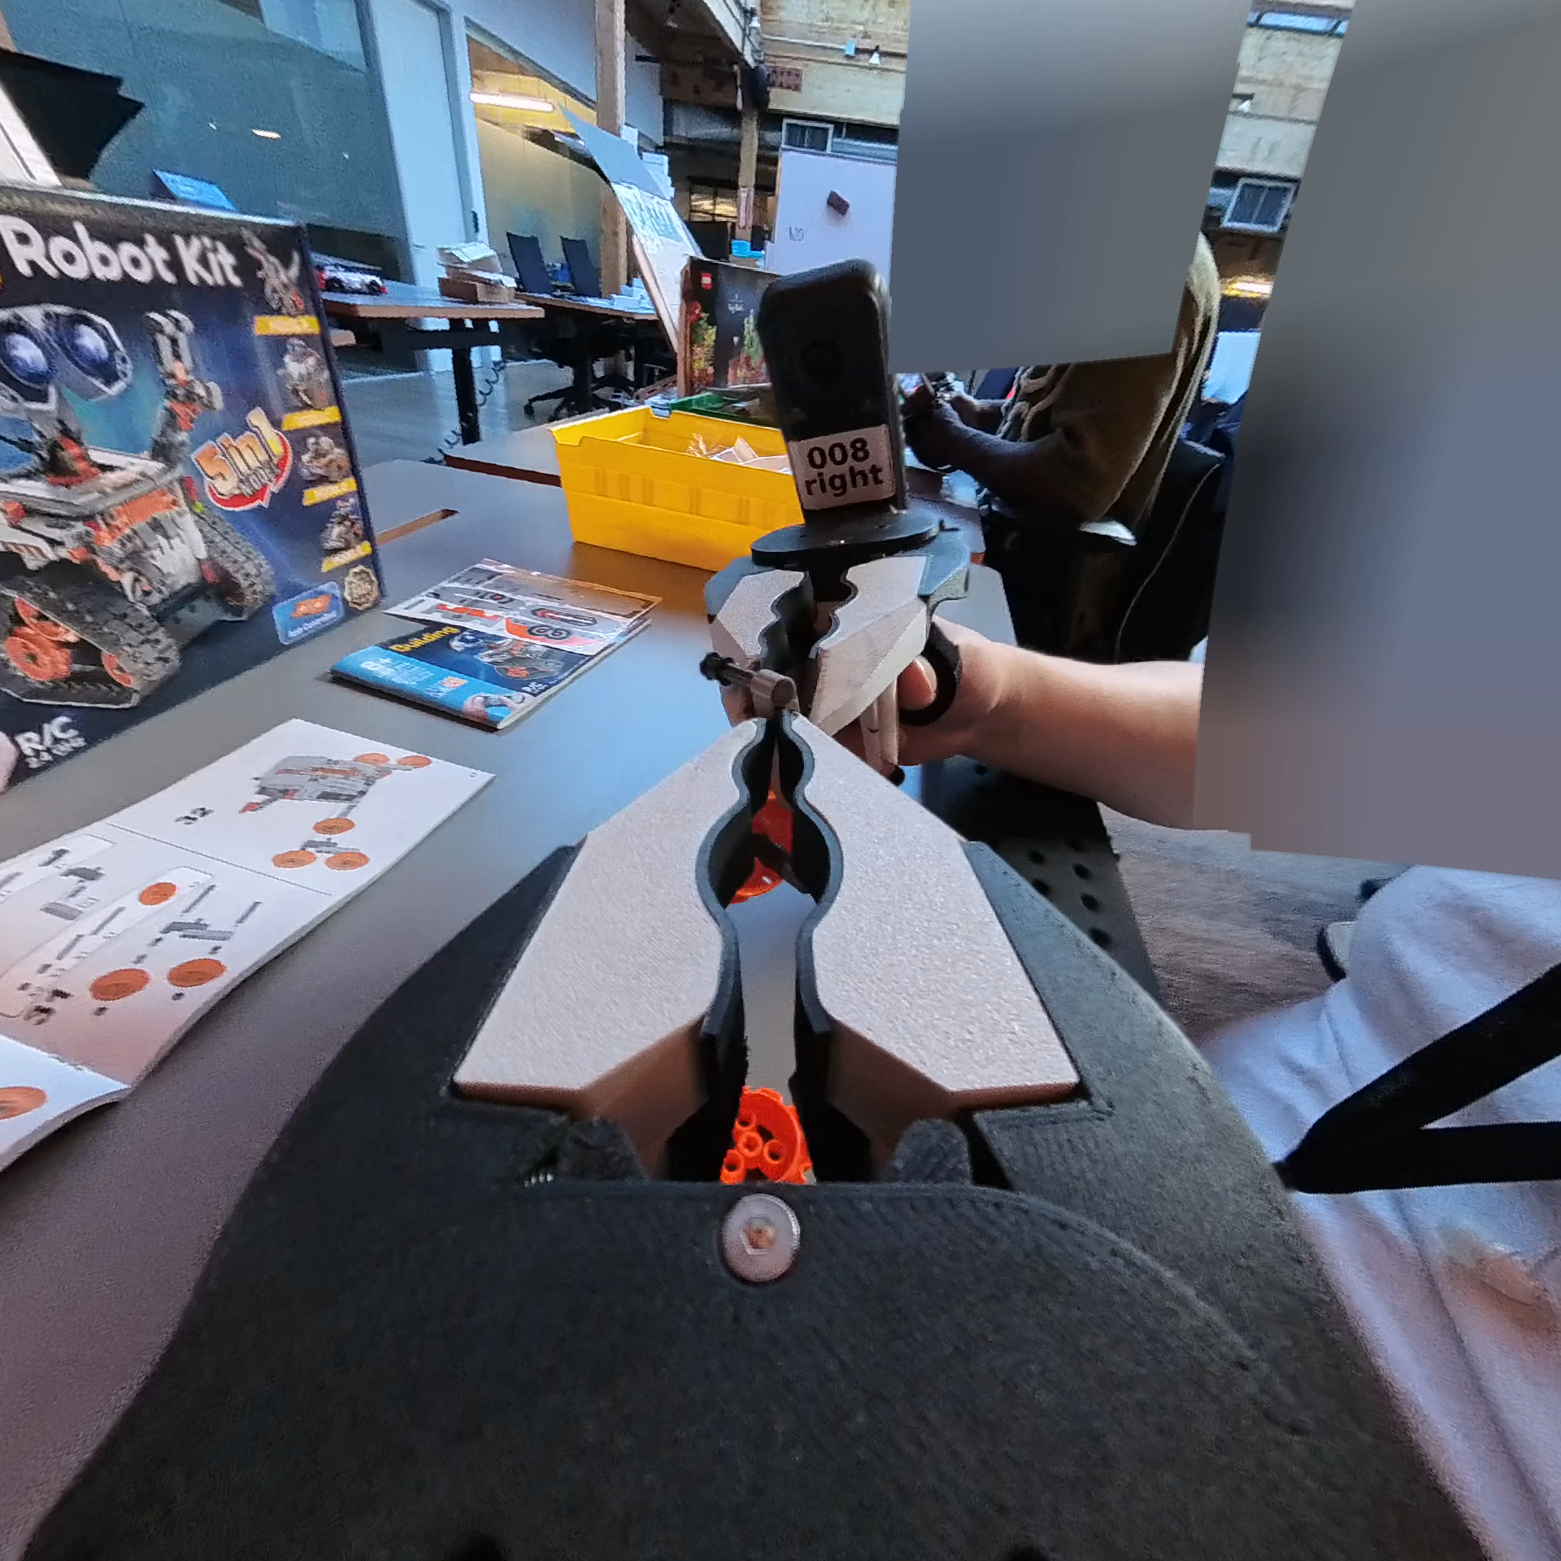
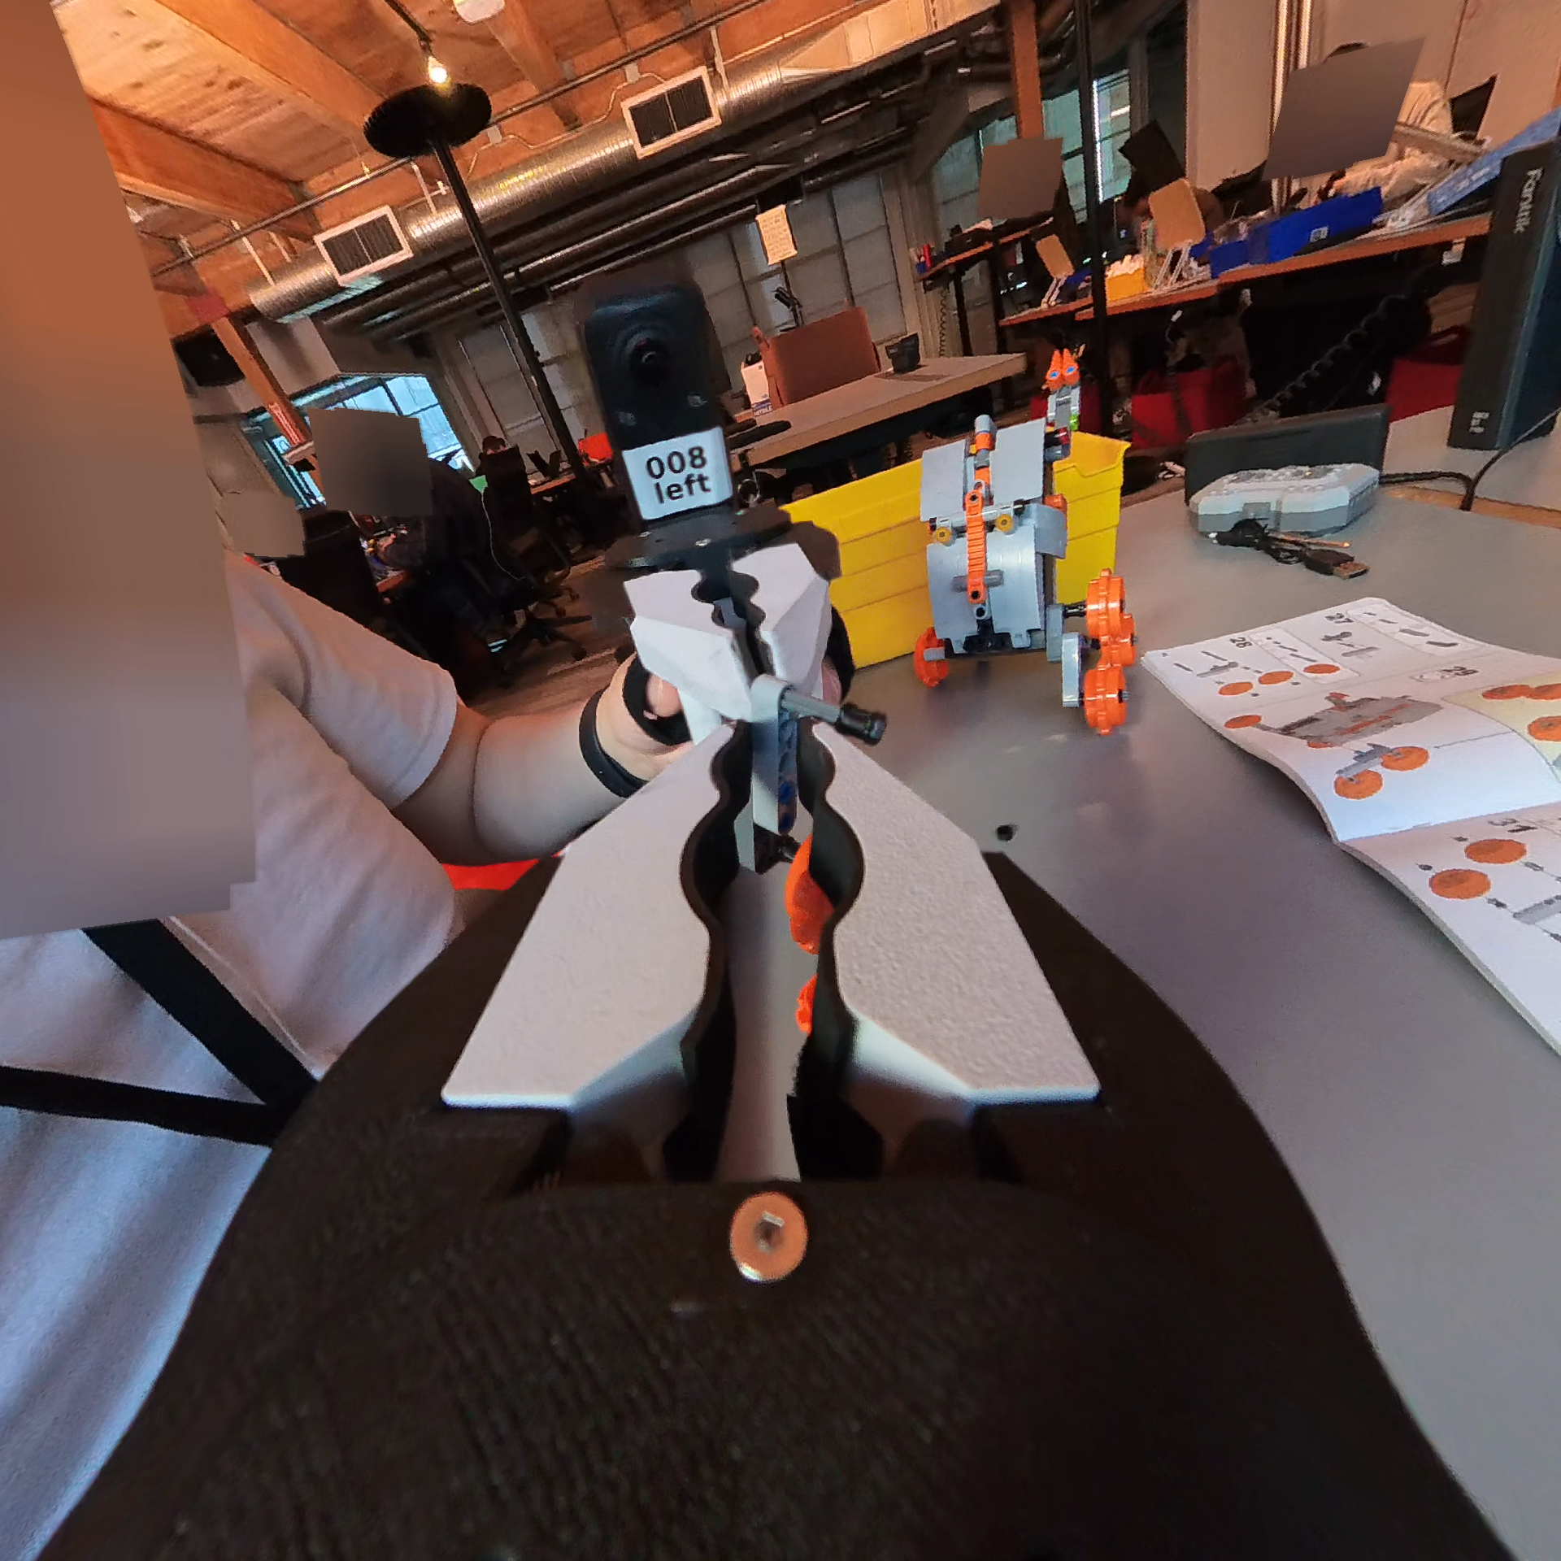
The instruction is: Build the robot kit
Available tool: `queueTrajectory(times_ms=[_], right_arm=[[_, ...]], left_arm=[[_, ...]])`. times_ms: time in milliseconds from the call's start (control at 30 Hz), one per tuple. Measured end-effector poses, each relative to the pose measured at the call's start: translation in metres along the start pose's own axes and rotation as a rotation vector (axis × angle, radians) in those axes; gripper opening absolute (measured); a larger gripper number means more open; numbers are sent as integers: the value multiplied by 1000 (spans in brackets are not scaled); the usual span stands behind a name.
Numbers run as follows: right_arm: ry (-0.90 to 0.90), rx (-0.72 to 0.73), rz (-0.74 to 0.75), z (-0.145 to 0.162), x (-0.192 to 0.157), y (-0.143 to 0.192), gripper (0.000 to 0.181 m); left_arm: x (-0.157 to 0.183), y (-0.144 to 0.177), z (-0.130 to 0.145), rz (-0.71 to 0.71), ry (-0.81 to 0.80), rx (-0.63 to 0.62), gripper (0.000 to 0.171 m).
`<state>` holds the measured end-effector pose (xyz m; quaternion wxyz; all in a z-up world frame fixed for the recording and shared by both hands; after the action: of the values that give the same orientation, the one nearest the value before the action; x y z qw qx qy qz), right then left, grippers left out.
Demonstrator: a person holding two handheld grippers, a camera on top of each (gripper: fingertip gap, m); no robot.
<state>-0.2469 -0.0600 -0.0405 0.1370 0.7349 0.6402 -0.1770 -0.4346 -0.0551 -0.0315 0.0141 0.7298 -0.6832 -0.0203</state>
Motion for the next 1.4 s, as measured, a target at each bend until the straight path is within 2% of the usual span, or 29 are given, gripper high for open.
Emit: queueTrajectory(times_ms=[67,200,300,400,467,533,600,700,833,1000,1233,1333,1400], right_arm=[[-37,21,-29,0,2,1,9],[-140,129,-122,-3,5,5,9],[-174,161,-150,-5,6,4,9],[-134,173,-32,-5,9,4,9],[-111,172,31,-5,9,3,9],[-84,174,76,-5,9,1,9],[-77,161,108,-4,10,-3,9],[-119,185,170,-5,16,-5,10],[-164,237,290,-8,17,-10,21],[-133,294,408,-9,11,-21,27],[-119,320,467,-12,10,-28,13],[-76,303,480,-14,8,-28,8],[0,241,501,-16,5,-24,7]], left_arm=[[-3,0,2,9,50,11,4],[-7,2,4,95,176,66,32],[-9,1,3,180,256,113,29],[-10,3,1,29,176,81,22],[-7,0,1,-76,85,10,25],[-2,-7,1,-124,27,-57,25],[1,-12,1,-201,-35,-101,11],[-1,-16,-1,-350,-140,-184,6],[0,-19,-2,-543,-268,-272,6],[0,-21,-2,-631,-266,-273,5],[1,-24,-2,-689,-320,-296,5],[2,-25,-1,-659,-322,-278,6],[5,-26,0,-599,-313,-273,9]])
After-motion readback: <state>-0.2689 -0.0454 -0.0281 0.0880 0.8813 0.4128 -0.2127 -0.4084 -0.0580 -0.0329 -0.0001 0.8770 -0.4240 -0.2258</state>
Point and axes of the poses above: each gripper's, where its closed fingertips meet, y back along the fingers, z out of its underside, x = y × z across the jaws, the point moved 10 cm from there along y, back along the fingers, and after that the axes turned 8 degrees about -y, right-handed, at the moved point
